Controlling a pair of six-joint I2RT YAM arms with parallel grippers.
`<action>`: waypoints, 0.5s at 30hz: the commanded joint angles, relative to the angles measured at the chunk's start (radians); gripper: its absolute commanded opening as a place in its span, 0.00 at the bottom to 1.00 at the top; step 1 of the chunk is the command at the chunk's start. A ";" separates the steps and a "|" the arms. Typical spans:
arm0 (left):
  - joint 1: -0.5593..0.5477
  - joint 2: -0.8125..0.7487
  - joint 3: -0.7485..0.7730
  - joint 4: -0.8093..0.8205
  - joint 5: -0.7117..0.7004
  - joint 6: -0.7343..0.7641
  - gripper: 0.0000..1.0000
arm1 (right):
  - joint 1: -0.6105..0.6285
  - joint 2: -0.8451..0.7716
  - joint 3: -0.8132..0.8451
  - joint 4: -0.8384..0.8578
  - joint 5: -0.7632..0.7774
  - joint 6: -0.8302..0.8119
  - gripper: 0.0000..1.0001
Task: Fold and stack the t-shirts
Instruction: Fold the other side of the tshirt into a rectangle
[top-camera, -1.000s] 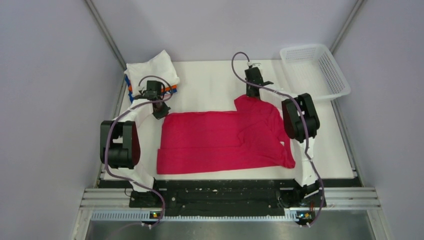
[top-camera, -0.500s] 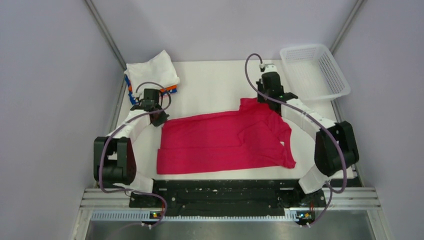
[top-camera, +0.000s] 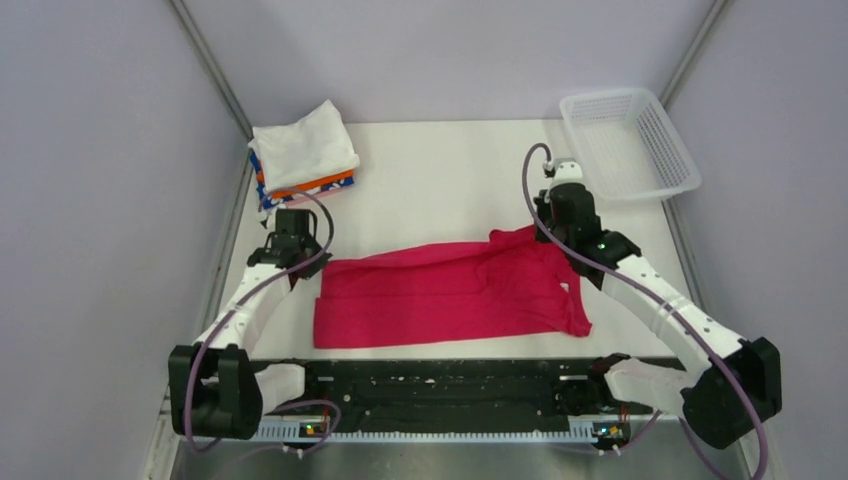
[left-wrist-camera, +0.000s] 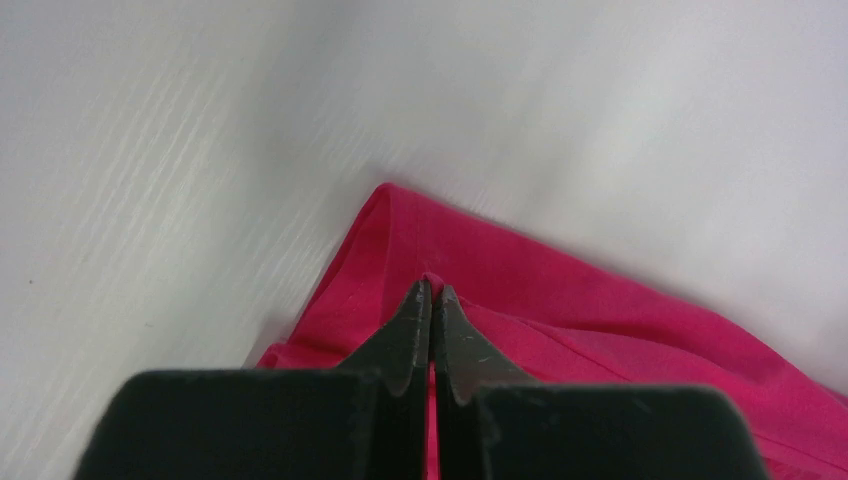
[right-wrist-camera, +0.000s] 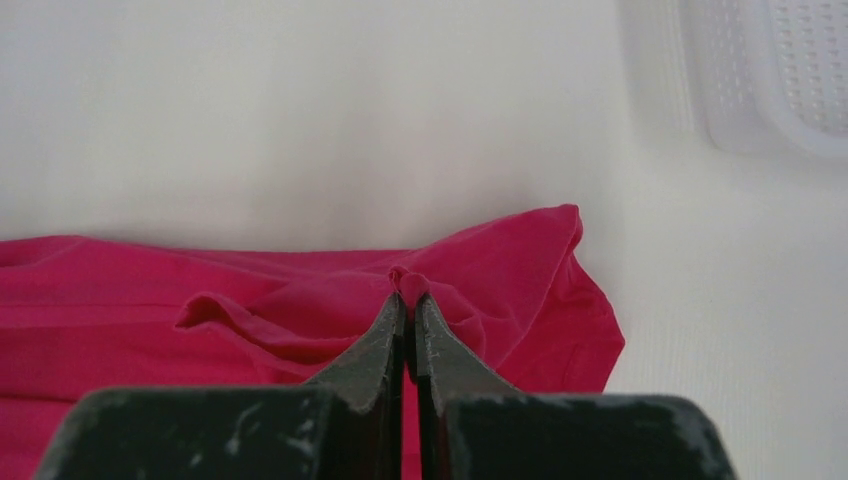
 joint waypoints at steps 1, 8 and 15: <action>-0.003 -0.093 -0.070 0.003 -0.012 -0.029 0.00 | 0.015 -0.093 -0.037 -0.057 0.036 0.052 0.00; -0.003 -0.155 -0.162 -0.009 -0.004 -0.057 0.00 | 0.050 -0.188 -0.134 -0.177 0.066 0.163 0.00; -0.003 -0.240 -0.254 -0.039 -0.006 -0.078 0.17 | 0.061 -0.295 -0.256 -0.418 0.075 0.464 0.25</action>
